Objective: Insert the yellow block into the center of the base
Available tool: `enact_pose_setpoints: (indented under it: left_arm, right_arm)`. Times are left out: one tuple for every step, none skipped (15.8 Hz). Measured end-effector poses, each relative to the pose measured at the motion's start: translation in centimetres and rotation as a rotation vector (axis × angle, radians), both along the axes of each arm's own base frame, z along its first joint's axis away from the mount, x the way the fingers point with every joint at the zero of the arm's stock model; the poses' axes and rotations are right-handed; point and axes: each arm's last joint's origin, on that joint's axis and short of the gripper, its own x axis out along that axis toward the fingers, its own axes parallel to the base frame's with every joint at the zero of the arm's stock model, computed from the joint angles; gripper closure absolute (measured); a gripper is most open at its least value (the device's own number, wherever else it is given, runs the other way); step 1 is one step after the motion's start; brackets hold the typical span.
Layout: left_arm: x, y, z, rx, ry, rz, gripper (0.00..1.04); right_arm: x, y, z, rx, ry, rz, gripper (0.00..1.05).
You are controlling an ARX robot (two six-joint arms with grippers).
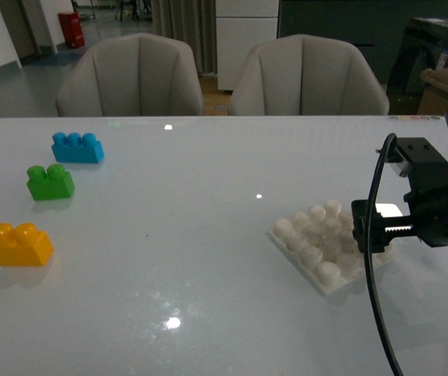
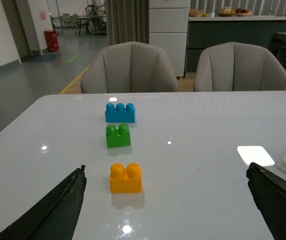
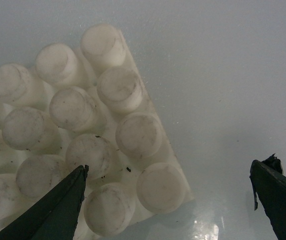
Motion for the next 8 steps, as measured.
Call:
enact_pose_setpoints:
  left_arm:
    - [0.00, 0.00, 0.00, 0.000, 0.000, 0.000, 0.07]
    - [0.00, 0.00, 0.00, 0.000, 0.000, 0.000, 0.07]
    - [0.00, 0.00, 0.00, 0.000, 0.000, 0.000, 0.07]
    - [0.00, 0.00, 0.00, 0.000, 0.000, 0.000, 0.07]
    - [0.00, 0.00, 0.00, 0.000, 0.000, 0.000, 0.07]
    - [0.00, 0.00, 0.00, 0.000, 0.000, 0.000, 0.07]
    - [0.00, 0.00, 0.00, 0.000, 0.000, 0.000, 0.07]
    - [0.00, 0.00, 0.00, 0.000, 0.000, 0.000, 0.07]
  right_arm:
    - [0.01, 0.22, -0.27, 0.003, 0.004, 0.004, 0.06]
    - [0.20, 0.26, -0.30, 0.012, 0.002, 0.004, 0.06]
    - [0.36, 0.30, -0.31, 0.015, -0.003, 0.003, 0.06]
    - [0.61, 0.53, -0.31, 0.017, -0.008, 0.005, 0.06]
    - [0.80, 0.53, -0.38, 0.018, -0.009, 0.004, 0.06]
    - [0.86, 0.55, -0.62, 0.028, -0.007, 0.000, 0.06]
    - [0.93, 0.60, -0.71, 0.041, -0.008, -0.003, 0.06]
    - [1.00, 0.65, -0.79, 0.056, -0.019, 0.006, 0.06]
